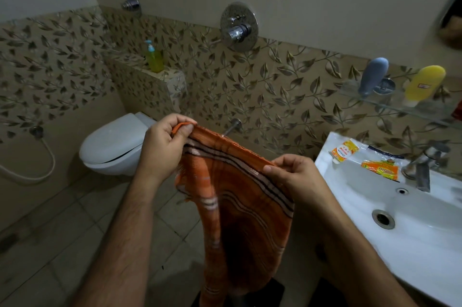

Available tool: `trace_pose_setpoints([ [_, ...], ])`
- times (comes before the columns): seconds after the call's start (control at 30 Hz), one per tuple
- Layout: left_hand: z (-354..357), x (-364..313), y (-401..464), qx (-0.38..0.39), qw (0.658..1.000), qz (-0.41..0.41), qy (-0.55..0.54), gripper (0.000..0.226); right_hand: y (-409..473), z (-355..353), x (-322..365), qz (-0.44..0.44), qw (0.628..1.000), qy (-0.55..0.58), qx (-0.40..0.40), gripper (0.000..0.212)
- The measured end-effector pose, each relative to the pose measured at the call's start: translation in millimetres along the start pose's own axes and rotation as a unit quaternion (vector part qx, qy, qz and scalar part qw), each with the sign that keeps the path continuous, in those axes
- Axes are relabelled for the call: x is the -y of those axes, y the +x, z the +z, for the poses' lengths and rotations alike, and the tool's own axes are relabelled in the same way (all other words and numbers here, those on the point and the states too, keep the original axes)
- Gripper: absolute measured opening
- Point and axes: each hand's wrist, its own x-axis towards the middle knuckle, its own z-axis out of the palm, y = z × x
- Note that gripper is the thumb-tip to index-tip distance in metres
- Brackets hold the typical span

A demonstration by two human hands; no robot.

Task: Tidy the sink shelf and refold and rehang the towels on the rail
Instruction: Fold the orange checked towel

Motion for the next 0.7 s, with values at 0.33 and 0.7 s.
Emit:
trace_pose_setpoints([
  [0.33, 24, 31, -34, -0.076, 0.983, -0.164, 0.043, 0.012, 20, 39, -9, -0.099, 0.929, -0.311, -0.177, 0.013],
  [0.7, 49, 8, -67, 0.125, 0.989, -0.070, 0.042, 0.082, 24, 54, -10, -0.204, 0.907, -0.349, -0.122, 0.013],
])
